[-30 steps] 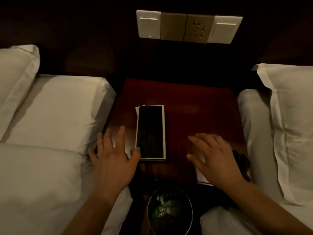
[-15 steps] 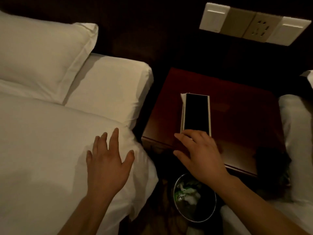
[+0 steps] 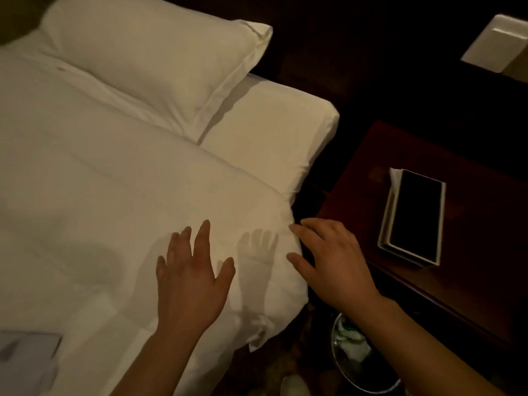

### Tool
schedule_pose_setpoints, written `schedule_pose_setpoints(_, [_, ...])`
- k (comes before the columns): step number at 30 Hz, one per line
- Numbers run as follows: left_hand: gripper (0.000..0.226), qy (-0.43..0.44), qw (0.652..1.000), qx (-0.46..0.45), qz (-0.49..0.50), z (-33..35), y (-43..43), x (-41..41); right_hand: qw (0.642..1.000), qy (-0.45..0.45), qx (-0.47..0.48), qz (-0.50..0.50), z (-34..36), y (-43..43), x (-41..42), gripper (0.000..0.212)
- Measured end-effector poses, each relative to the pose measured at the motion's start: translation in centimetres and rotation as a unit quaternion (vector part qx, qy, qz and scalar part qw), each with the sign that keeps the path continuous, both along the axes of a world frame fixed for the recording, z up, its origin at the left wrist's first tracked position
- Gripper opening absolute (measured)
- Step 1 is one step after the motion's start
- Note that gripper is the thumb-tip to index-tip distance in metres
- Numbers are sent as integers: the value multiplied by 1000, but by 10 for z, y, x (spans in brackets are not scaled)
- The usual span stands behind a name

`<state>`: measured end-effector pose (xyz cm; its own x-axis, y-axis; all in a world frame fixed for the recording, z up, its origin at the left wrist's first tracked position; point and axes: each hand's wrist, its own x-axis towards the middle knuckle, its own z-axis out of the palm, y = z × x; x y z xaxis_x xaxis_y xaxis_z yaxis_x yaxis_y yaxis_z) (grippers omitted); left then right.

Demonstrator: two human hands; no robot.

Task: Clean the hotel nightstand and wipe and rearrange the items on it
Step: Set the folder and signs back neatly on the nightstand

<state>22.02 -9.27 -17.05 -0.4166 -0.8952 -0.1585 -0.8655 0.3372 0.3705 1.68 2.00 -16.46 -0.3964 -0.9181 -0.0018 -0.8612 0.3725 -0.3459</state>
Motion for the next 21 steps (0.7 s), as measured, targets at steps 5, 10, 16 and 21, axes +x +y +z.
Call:
schedule_pose_setpoints(5, [75, -20, 997, 4, 73, 5, -8, 46, 998, -18, 0, 58, -2, -34, 30, 50])
schedule_pose_setpoints(10, [74, -13, 986, 10, 166, 3, -12, 105, 989, -25, 14, 142, -7, -72, 75, 50])
schedule_pose_setpoints(16, [73, -33, 969, 32, 244, -7, -6, 197, 974, -58, 13, 219, -18, -106, 162, 46])
schedule_pose_setpoints(21, [66, -76, 959, 46, 268, -17, -8, 272, 959, -88, 18, 267, -32, -131, 243, 45])
